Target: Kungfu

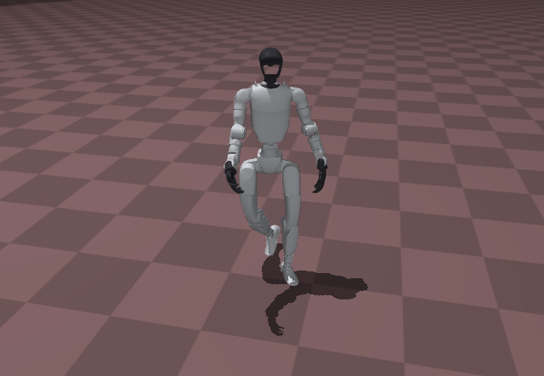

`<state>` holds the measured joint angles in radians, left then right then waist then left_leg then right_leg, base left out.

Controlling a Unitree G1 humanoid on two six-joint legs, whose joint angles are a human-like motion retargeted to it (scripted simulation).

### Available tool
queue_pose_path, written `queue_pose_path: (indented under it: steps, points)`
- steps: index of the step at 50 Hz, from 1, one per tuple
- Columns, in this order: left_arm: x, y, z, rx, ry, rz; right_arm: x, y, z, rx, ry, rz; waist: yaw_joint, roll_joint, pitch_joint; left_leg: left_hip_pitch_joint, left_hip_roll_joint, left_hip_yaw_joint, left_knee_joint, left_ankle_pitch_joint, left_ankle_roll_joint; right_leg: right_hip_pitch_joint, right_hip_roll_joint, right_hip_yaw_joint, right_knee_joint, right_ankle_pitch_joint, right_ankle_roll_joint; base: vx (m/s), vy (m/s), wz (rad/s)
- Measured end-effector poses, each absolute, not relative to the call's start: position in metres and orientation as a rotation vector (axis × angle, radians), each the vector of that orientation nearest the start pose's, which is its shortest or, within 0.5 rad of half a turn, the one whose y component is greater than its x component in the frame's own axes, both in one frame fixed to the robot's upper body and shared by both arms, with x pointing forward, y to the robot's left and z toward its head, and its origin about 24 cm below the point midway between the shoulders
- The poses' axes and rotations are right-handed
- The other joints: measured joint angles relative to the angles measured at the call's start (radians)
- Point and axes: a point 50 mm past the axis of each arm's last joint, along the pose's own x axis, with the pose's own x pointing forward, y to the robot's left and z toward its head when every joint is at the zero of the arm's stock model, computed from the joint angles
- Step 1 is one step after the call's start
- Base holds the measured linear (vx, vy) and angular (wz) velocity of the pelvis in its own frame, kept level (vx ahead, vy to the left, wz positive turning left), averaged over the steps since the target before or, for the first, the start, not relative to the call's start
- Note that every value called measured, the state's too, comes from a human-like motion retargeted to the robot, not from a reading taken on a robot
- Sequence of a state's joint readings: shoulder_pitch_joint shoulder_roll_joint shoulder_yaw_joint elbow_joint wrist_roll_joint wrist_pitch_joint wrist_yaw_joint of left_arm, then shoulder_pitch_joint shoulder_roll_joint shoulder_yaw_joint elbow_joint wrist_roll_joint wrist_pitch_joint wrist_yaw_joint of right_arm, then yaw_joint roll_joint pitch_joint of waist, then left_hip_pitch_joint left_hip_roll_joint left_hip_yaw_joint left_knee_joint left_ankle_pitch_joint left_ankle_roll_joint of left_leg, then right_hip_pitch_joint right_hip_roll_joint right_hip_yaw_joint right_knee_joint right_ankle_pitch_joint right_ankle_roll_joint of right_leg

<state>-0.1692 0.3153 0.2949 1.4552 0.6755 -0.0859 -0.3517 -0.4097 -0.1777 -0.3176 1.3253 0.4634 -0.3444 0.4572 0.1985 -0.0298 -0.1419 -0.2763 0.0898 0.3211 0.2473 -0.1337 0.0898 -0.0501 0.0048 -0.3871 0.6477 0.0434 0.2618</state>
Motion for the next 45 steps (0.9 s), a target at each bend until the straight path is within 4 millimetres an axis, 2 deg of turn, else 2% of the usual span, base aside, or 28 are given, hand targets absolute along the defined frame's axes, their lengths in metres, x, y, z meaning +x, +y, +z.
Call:
queue_pose_path:
  steps: [3, 6, 9, 11, 14, 16, 18, 21, 23, 25, 27, 28, 30, 32, 36, 38, 40, 43, 45]
  points:
    - [0.195, 0.237, -0.119, 0.327, 0.942, -0.367, 0.165, -0.24, -0.133, 0.36, 0.807, -0.355, -0.067, 0.013, 0.034, 0.113, -0.085, -0.044, -0.068, -0.019, 0.032, -0.106, -0.032, 0.068, 0.0, -0.112, -0.007, 0.55, -0.23, 1.06]
    - [0.278, 0.215, -0.057, 0.408, 0.516, -0.414, 0.062, -0.24, -0.164, 0.29, 1.205, -0.547, -0.147, 0.04, 0.066, 0.196, -0.133, -0.081, -0.099, -0.046, 0.052, -0.205, -0.076, 0.118, -0.071, -0.145, -0.077, 0.44, -0.25, 0.97]
    - [0.337, 0.198, 0.027, 0.598, 0.122, -0.468, -0.038, -0.228, -0.169, 0.322, 1.491, -0.598, -0.252, 0.062, 0.097, 0.26, -0.171, -0.14, -0.1, -0.082, 0.072, -0.279, -0.126, 0.174, -0.191, -0.116, -0.168, 0.38, -0.33, 1.23]
    - [0.36, 0.185, 0.089, 0.747, -0.137, -0.497, -0.098, -0.217, -0.16, 0.39, 1.633, -0.557, -0.322, 0.073, 0.121, 0.3, -0.191, -0.187, -0.087, -0.114, 0.086, -0.311, -0.163, 0.22, -0.285, -0.084, -0.222, 0.4, -0.56, 1.32]
    - [0.368, 0.168, 0.181, 0.994, -0.537, -0.498, -0.176, -0.202, -0.134, 0.445, 1.83, -0.496, -0.421, 0.084, 0.152, 0.361, -0.206, -0.242, -0.06, -0.17, 0.105, -0.342, -0.197, 0.307, -0.433, -0.068, -0.285, 0.29, -0.59, 1.07]
    - [0.357, 0.167, 0.239, 1.175, -0.788, -0.444, -0.223, -0.198, -0.109, 0.408, 1.983, -0.481, -0.494, 0.089, 0.168, 0.402, -0.201, -0.259, -0.038, -0.213, 0.113, -0.35, -0.214, 0.34, -0.519, -0.093, -0.298, 0.28, -0.58, 0.6]
    - [0.338, 0.172, 0.289, 1.356, -1.016, -0.347, -0.266, -0.198, -0.078, 0.333, 2.142, -0.498, -0.563, 0.101, 0.174, 0.439, -0.196, -0.268, -0.015, -0.257, 0.119, -0.358, -0.217, 0.36, -0.558, -0.124, -0.316, 0.38, -0.66, 0.17]
    - [0.308, 0.178, 0.343, 1.566, -1.304, -0.137, -0.313, -0.2, -0.033, 0.246, 2.331, -0.617, -0.643, 0.108, 0.178, 0.5, -0.203, -0.262, 0.013, -0.313, 0.125, -0.359, -0.201, 0.386, -0.485, -0.199, -0.317, 0.46, -0.75, -0.12]
    - [0.293, 0.18, 0.368, 1.639, -1.467, -0.009, -0.333, -0.191, -0.011, 0.272, 2.406, -0.742, -0.69, 0.092, 0.184, 0.552, -0.219, -0.268, 0.034, -0.337, 0.119, -0.325, -0.205, 0.361, -0.453, -0.166, -0.253, 0.42, -0.73, 0.24]
    - [0.285, 0.177, 0.384, 1.675, -1.587, 0.061, -0.346, -0.174, 0.004, 0.376, 2.434, -0.867, -0.717, 0.075, 0.159, 0.584, -0.242, -0.277, 0.058, -0.343, 0.122, -0.323, -0.215, 0.378, -0.427, -0.025, -0.136, 0.36, -0.65, 0.47]
    - [0.289, 0.164, 0.387, 1.66, -1.66, 0.082, -0.35, -0.146, 0.01, 0.524, 2.449, -0.972, -0.702, 0.099, 0.115, 0.56, -0.221, -0.304, 0.1, -0.327, 0.122, -0.394, -0.164, 0.443, -0.326, -0.008, -0.115, 0.33, -0.89, 0.44]
    - [0.291, 0.161, 0.39, 1.651, -1.674, 0.099, -0.347, -0.139, 0.005, 0.564, 2.44, -1.009, -0.7, 0.105, 0.11, 0.552, -0.214, -0.313, 0.118, -0.313, 0.12, -0.415, -0.149, 0.443, -0.29, -0.003, -0.124, 0.21, -0.79, 0.3]
    - [0.294, 0.16, 0.394, 1.637, -1.666, 0.128, -0.333, -0.135, -0.014, 0.578, 2.365, -1.026, -0.707, 0.107, 0.115, 0.564, -0.199, -0.292, 0.118, -0.273, 0.125, -0.417, -0.16, 0.357, -0.233, -0.031, -0.181, 0.19, -0.65, 0.3]
    - [0.299, 0.162, 0.392, 1.604, -1.641, 0.141, -0.317, -0.142, -0.035, 0.557, 2.282, -0.957, -0.731, 0.118, 0.091, 0.561, -0.177, -0.274, 0.092, -0.226, 0.119, -0.438, -0.207, 0.263, -0.173, -0.063, -0.219, 0.21, -0.54, 0.7]
    - [0.296, 0.172, 0.398, 1.6, -1.627, 0.194, -0.268, -0.168, -0.081, 0.521, 2.09, -0.843, -0.767, 0.145, 0.108, 0.538, -0.121, -0.292, 0.082, -0.159, 0.099, -0.47, -0.212, 0.204, -0.089, -0.12, -0.26, 0.04, -0.39, 0.93]
    - [0.295, 0.178, 0.401, 1.595, -1.624, 0.256, -0.233, -0.186, -0.105, 0.545, 1.897, -0.889, -0.758, 0.141, 0.114, 0.522, -0.113, -0.311, 0.072, -0.131, 0.097, -0.476, -0.236, 0.169, -0.058, -0.153, -0.275, 0.01, -0.45, 1.12]
    - [0.297, 0.181, 0.399, 1.569, -1.618, 0.299, -0.198, -0.207, -0.125, 0.576, 1.631, -0.968, -0.743, 0.134, 0.113, 0.493, -0.097, -0.332, 0.069, -0.113, 0.097, -0.482, -0.265, 0.136, -0.028, -0.19, -0.281, -0.02, -0.45, 1.51]
    - [0.302, 0.183, 0.392, 1.494, -1.571, 0.305, -0.146, -0.254, -0.136, 0.643, 1.217, -1.06, -0.697, 0.122, 0.111, 0.44, -0.07, -0.357, 0.066, -0.106, 0.086, -0.491, -0.315, 0.086, 0.008, -0.242, -0.282, -0.04, -0.41, 1.65]
    - [0.307, 0.185, 0.383, 1.447, -1.509, 0.299, -0.114, -0.294, -0.127, 0.681, 0.938, -1.045, -0.656, 0.112, 0.118, 0.406, -0.059, -0.383, 0.06, -0.109, 0.071, -0.497, -0.353, 0.054, 0.038, -0.275, -0.28, -0.14, -0.26, 1.73]
